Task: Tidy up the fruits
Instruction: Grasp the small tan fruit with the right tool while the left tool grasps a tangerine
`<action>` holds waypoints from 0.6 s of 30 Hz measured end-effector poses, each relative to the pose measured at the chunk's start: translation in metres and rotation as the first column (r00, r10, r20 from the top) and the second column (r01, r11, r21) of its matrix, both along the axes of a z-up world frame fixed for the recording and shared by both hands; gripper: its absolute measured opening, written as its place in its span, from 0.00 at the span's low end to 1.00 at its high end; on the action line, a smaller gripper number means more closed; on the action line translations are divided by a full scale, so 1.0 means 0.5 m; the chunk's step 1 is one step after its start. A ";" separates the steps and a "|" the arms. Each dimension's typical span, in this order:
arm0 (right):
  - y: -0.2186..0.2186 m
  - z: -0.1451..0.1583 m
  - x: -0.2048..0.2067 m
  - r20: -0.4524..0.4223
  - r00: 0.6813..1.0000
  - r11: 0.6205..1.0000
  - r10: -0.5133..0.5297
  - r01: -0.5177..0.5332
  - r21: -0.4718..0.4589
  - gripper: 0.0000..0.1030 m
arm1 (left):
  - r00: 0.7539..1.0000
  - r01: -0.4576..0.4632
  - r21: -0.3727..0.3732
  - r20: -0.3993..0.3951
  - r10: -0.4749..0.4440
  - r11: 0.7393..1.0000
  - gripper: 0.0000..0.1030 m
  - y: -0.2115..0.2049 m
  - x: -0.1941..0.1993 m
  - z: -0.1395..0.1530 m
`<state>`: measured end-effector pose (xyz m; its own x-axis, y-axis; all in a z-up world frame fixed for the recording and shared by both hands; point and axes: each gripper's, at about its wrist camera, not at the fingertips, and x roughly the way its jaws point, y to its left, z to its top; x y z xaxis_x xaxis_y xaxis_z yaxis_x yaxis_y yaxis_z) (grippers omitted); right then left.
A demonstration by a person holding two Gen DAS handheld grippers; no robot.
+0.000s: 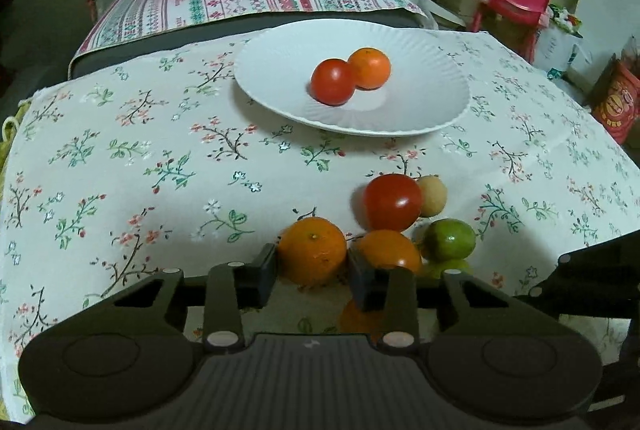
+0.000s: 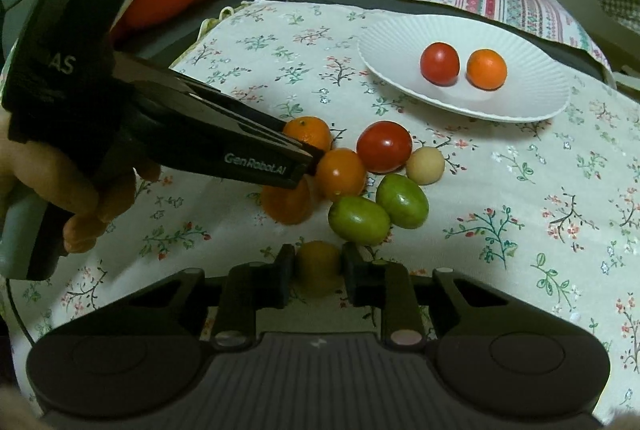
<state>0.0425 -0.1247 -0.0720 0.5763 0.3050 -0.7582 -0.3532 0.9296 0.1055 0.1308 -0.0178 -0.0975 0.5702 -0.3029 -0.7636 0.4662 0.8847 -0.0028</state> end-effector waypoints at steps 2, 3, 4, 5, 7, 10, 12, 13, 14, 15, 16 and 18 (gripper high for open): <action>-0.003 0.002 0.001 -0.010 1.000 1.000 -0.005 0.005 0.011 0.22 | 1.000 0.003 0.002 0.008 -0.003 1.000 0.15 -0.001 0.004 -0.002; -0.005 0.004 0.000 -0.013 1.000 1.000 -0.009 0.009 0.015 0.22 | 1.000 0.006 0.006 0.012 -0.006 1.000 0.15 -0.003 0.005 -0.003; -0.005 0.006 0.000 -0.014 1.000 1.000 -0.008 0.009 0.019 0.22 | 1.000 0.008 0.011 0.017 -0.008 1.000 0.14 -0.006 0.005 -0.003; -0.005 0.008 -0.001 -0.014 1.000 1.000 -0.010 0.010 0.021 0.22 | 1.000 0.005 0.016 0.020 -0.006 1.000 0.13 -0.010 0.005 -0.003; -0.006 0.014 -0.003 -0.015 1.000 1.000 -0.011 0.012 0.024 0.22 | 1.000 -0.013 0.013 0.005 0.013 1.000 0.13 -0.009 0.007 0.002; -0.010 0.023 -0.005 -0.016 1.000 0.999 -0.013 0.014 0.034 0.22 | 0.999 -0.043 -0.006 -0.007 0.042 0.999 0.12 0.002 0.010 0.015; -0.015 0.026 -0.004 -0.019 1.000 0.999 -0.018 0.018 0.038 0.22 | 0.999 -0.054 -0.010 0.005 0.054 0.998 0.12 0.008 0.010 0.023; -0.018 0.028 -0.003 -0.019 1.000 0.999 -0.021 0.022 0.039 0.22 | 0.998 -0.060 -0.010 0.006 0.060 0.998 0.12 0.008 0.010 0.026; -0.021 0.029 -0.003 -0.019 0.999 0.999 -0.025 0.026 0.041 0.22 | 0.998 -0.068 -0.008 0.005 0.068 0.998 0.12 0.009 0.011 0.028; -0.025 0.031 -0.002 -0.019 0.999 0.999 -0.031 0.031 0.044 0.22 | 0.997 -0.077 -0.009 0.004 0.077 0.997 0.12 0.010 0.011 0.031; -0.029 0.034 -0.002 -0.017 0.999 0.998 -0.037 0.037 0.046 0.22 | 0.997 -0.083 -0.011 0.005 0.083 0.997 0.12 0.011 0.011 0.035; -0.039 0.040 0.002 -0.012 0.999 0.997 -0.050 0.050 0.050 0.22 | 0.995 -0.096 -0.004 0.022 0.097 0.995 0.12 0.009 0.007 0.043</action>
